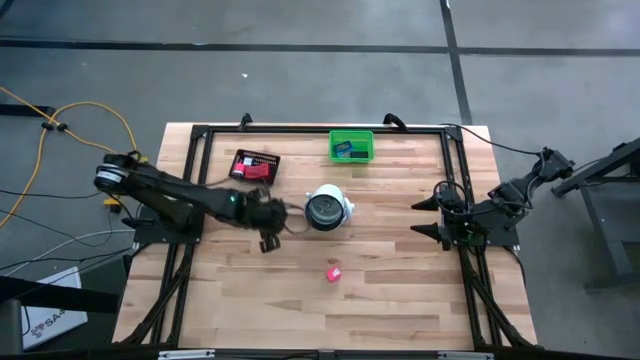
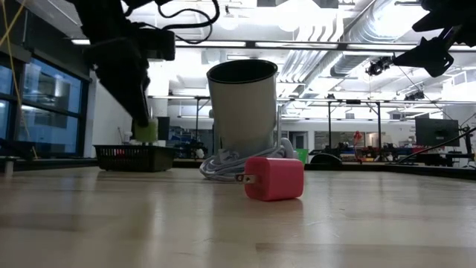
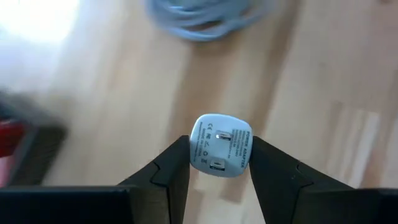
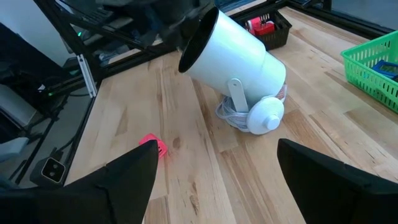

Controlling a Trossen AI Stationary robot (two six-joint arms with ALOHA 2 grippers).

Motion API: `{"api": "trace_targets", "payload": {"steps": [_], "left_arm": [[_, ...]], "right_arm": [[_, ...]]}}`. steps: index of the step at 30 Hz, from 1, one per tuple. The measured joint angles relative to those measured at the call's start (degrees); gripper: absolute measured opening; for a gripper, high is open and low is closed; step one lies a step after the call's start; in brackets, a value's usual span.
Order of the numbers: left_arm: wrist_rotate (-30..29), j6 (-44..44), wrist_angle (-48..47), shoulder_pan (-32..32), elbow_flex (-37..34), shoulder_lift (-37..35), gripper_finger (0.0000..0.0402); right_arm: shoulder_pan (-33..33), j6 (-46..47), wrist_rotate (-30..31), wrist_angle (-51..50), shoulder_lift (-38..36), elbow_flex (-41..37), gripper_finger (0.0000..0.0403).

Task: Pick & Place Office items
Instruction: Put the green charger adapter into the black bin

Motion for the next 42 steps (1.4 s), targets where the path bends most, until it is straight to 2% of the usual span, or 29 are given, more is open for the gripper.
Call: {"api": "trace_targets", "payload": {"steps": [6, 12, 19, 24, 31, 42], "left_arm": [[-0.08, 0.92, -6.23, 7.29, 0.0, -6.54, 0.0138], [-0.07, 9.38, -7.26, 18.51, 0.0, -11.54, 0.0138], [8.14, 17.38, -6.16, 34.71, 0.0, -12.04, 0.0138], [11.24, 21.37, -5.86, 42.57, 0.0, -11.3, 0.0138], [11.64, 24.96, -5.38, 49.1, 0.0, -10.16, 0.0138], [12.97, 26.51, -1.7, 52.99, 0.08, -1.45, 0.0138]], "right_arm": [[0.02, 0.0, -0.01, 0.01, 0.0, 0.0, 0.0317], [0.0, 0.0, 0.0, 0.02, -0.01, 0.0, 0.0317], [0.02, 0.0, 0.0, 0.02, -0.02, 0.0, 0.0317], [0.01, 0.0, -0.01, 0.01, 0.0, 0.0, 0.0317], [0.0, 0.0, -0.02, 0.0, 0.0, 0.0, 0.0317], [0.01, 0.0, -0.02, 0.01, -0.01, 0.0, 0.0317]]}}
